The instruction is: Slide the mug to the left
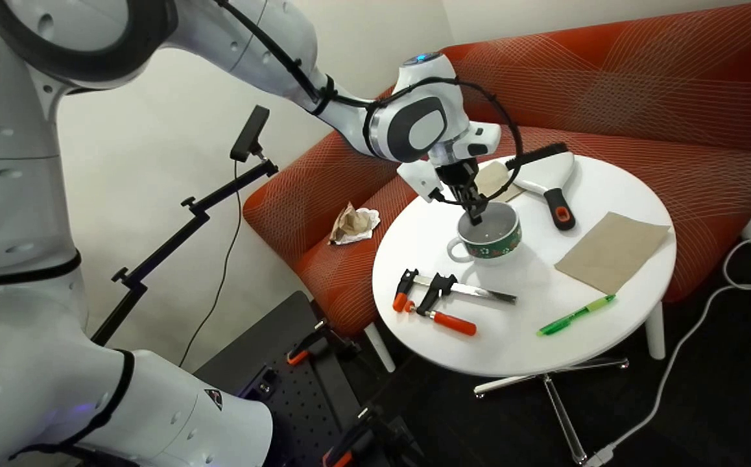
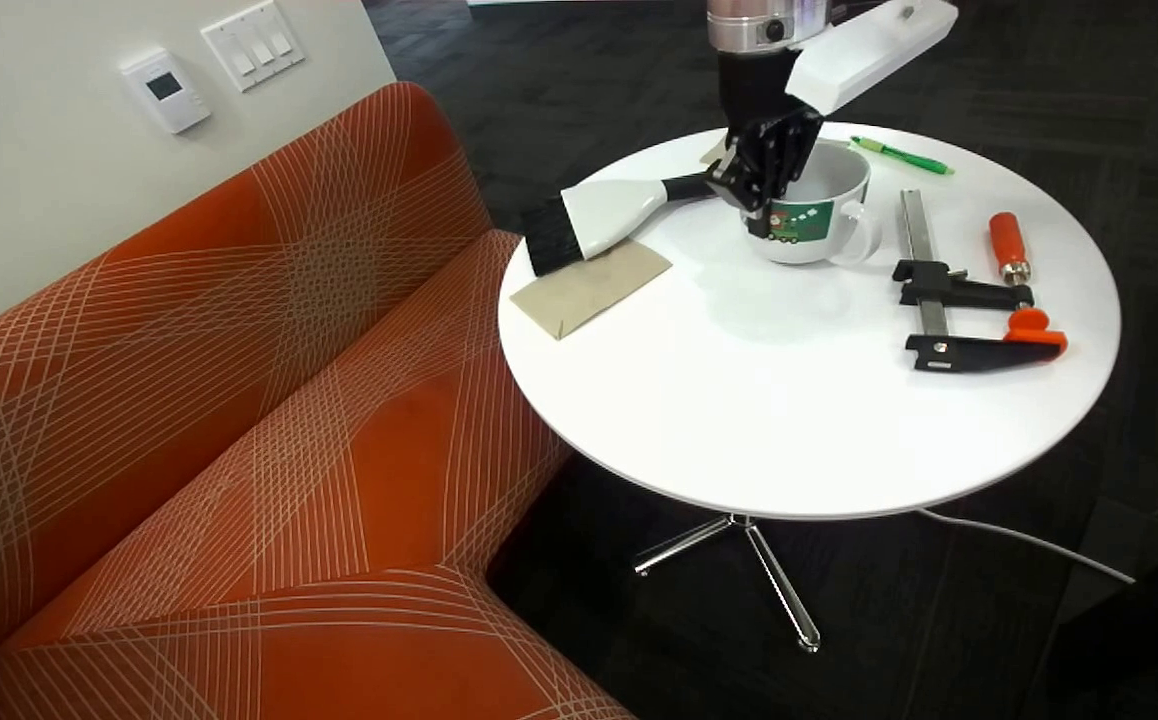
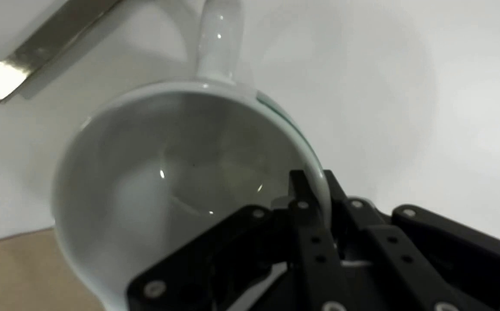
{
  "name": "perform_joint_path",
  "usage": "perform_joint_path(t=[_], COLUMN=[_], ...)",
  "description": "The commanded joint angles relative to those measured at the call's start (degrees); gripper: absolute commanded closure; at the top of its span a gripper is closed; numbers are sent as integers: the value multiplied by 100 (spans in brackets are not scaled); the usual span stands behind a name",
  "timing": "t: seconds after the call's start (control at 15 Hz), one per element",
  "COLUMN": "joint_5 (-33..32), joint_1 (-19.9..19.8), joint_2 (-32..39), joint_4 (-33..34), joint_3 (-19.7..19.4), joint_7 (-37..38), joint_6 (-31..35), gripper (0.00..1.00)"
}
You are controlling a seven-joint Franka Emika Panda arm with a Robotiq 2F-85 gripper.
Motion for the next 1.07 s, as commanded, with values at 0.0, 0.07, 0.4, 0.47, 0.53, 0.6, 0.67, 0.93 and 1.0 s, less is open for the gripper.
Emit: perform_joint_path(t=[0.0, 0.07, 0.4, 0.47, 0.53, 0.6, 0.67, 0.93, 1.0], joint_5=[15, -18, -225, -296, -377, -468, -545, -763, -795], joint_1=[168, 246, 656, 762, 873, 970, 1054, 1309, 1360], joint_2=[-195, -172, 56, 129, 202, 298, 405, 886, 1017], joint_4=[13, 66, 492, 634, 777, 950, 1134, 1892, 2086], joint_3=[218, 261, 363, 354, 322, 298, 277, 198, 176], joint_7=[-320, -357, -468, -461, -435, -423, -417, -399, -394], joint_6=[-372, -402, -489, -490, -491, -506, -522, -602, -626], gripper=[97, 97, 97, 97, 97, 97, 97, 97, 97])
